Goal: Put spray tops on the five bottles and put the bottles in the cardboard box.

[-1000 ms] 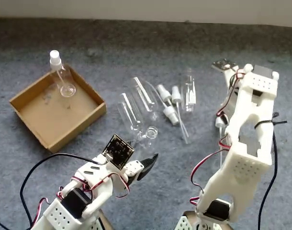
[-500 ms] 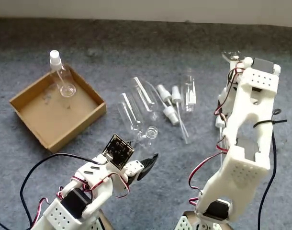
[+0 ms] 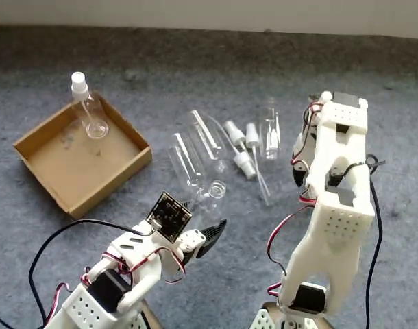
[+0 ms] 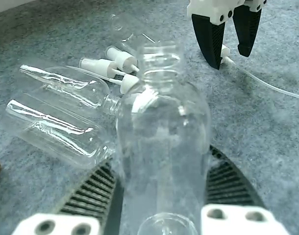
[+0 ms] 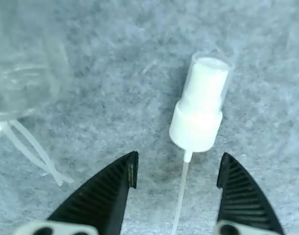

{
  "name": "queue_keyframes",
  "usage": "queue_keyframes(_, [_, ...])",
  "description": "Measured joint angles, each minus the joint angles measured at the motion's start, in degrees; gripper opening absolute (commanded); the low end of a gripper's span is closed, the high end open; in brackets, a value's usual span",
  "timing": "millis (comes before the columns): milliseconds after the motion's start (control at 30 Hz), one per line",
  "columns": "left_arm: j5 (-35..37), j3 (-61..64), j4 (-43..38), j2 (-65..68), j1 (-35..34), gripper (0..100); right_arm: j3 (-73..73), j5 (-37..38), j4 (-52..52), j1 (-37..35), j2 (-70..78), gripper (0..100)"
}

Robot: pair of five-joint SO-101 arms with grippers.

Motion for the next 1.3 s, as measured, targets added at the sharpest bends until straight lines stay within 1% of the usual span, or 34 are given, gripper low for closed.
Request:
queue_keyframes(200, [0.0,0.0,0.0,0.0,0.0,3,0.0,-0.4,-2.5,-0.1,0.7,8.4])
queue_keyframes(400, [0.0,0.0,0.0,0.0,0.0,3,-1.3,-0.4,-2.7,0.0,0.7,1.6])
queue_keyframes(633, [0.0,0.0,0.0,0.0,0.0,3,-10.5,-0.4,0.6,0.1,0.4,1.2])
queue_keyframes(800, [0.0,0.0,0.0,0.0,0.0,3,-14.1,-0.4,1.2,1.0,0.4,1.5])
queue_keyframes(900, [0.0,0.0,0.0,0.0,0.0,3,-14.3,-0.3,1.2,1.4,0.4,5.2])
queue_keyframes(1000, [0.0,0.0,0.0,0.0,0.0,3,-14.4,3.2,1.2,1.5,0.4,8.4])
queue_keyframes(1167, [0.0,0.0,0.0,0.0,0.0,3,-14.4,8.3,2.0,1.6,0.4,8.8])
queue_keyframes(1300, [0.0,0.0,0.0,0.0,0.0,3,-14.4,12.0,3.6,3.0,0.7,9.0])
